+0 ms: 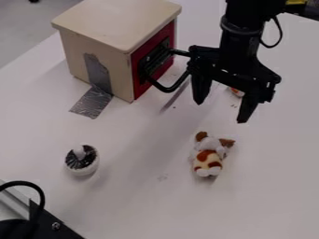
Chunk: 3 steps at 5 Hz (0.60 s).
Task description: Put the tin on top of the desk
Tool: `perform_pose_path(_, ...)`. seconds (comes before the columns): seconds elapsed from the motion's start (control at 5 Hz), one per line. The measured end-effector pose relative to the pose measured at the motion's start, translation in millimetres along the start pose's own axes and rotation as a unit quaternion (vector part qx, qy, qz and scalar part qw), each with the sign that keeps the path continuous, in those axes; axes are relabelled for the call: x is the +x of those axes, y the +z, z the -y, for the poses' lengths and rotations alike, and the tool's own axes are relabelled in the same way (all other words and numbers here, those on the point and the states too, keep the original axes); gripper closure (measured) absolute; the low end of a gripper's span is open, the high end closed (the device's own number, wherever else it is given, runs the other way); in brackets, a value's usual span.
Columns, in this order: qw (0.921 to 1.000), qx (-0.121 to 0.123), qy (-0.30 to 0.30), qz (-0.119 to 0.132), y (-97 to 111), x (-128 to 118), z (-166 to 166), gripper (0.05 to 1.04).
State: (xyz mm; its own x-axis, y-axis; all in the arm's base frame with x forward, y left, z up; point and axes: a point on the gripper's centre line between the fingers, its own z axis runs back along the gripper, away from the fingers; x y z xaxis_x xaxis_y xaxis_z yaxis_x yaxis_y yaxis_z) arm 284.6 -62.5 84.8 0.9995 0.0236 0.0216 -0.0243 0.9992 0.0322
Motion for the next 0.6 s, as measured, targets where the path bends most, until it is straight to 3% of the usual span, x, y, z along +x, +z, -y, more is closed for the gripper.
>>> perform_pose_path(0.2,0.9998,0.005,-0.001,-0.017,-9.3,-4.2,-0.8,0.084)
perform_pose_path(0.4,0.9992,0.007,0.023,-0.033,-10.4,-38.3,-27.3,0.084)
perform_pose_path(0.6,0.9982,0.009,0.057,-0.014,-2.3,-71.5,-59.2,0.084)
